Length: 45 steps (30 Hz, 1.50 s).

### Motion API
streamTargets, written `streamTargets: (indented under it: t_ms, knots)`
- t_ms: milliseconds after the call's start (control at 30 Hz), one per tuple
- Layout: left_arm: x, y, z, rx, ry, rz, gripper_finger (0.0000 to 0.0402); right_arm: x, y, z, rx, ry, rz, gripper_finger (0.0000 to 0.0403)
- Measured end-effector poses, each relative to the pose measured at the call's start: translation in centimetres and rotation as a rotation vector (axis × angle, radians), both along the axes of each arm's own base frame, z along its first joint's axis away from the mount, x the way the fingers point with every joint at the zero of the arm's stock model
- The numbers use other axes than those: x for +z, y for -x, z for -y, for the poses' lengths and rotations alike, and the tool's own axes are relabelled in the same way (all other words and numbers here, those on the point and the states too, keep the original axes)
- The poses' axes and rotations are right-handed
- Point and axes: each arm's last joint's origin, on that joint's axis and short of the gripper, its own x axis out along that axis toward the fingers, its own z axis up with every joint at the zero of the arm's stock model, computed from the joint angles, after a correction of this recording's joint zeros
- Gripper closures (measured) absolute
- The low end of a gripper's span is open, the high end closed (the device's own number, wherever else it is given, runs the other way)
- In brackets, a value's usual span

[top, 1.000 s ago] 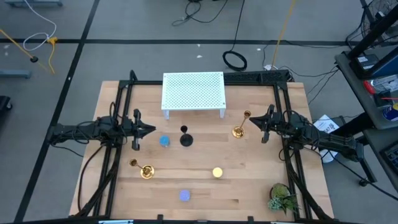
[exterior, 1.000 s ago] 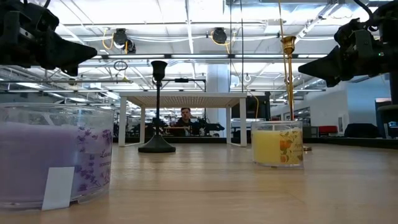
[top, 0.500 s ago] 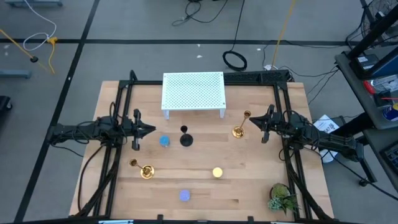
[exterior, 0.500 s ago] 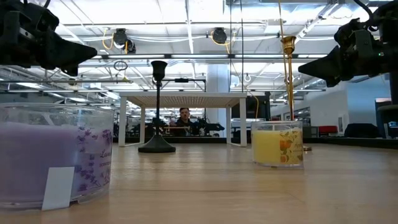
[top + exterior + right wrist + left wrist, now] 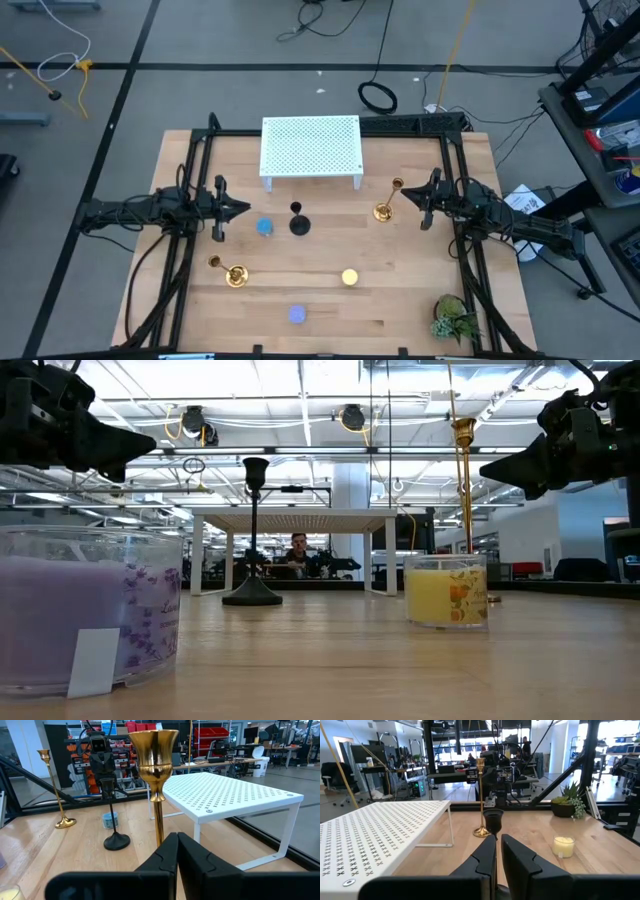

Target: Pick & Place candle stick holders

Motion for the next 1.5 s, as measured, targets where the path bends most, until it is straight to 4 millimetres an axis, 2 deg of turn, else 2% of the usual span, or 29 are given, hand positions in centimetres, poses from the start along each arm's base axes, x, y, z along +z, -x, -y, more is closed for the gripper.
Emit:
streamTargets:
  t_ms: [200, 367, 533, 700, 1067, 1300, 1500]
  knots:
    - [0.0, 0.0, 0.0, 0.0, 0.003, 0.0, 0.0364, 0.0, 0.0, 0.0, 0.001, 0.0, 0.0, 0.0399]
    - [-0.1, 0.0, 0.0, -0.004, 0.085, -0.003, 0.0364, 0.0, 0.0, 0.0, 0.0, 0.0, 0.0, 0.0399]
    - [-0.3, 0.0, 0.0, -0.005, 0.08, -0.022, 0.0364, 0.0, 0.0, 0.0, 0.0, 0.0, 0.0, 0.0399]
    - [-0.3, 0.0, 0.0, -0.001, -0.002, -0.029, 0.0364, 0.0, 0.0, 0.0, 0.0, 0.0, 0.0, 0.0399]
    - [-0.4, 0.0, 0.0, 0.009, 0.102, -0.045, 0.0364, 0.1, 0.0, 0.0, 0.0, 0.001, 0.015, 0.0399]
    - [-0.6, -0.2, -0.1, 0.042, 0.098, -0.071, 0.0361, 1.7, 0.1, 0.0, 0.001, 0.024, 0.175, 0.0399]
    - [-1.0, -0.5, -0.1, 0.045, 0.073, -0.119, 0.0314, 3.2, 0.5, -0.1, -0.013, 0.178, 0.299, 0.0399]
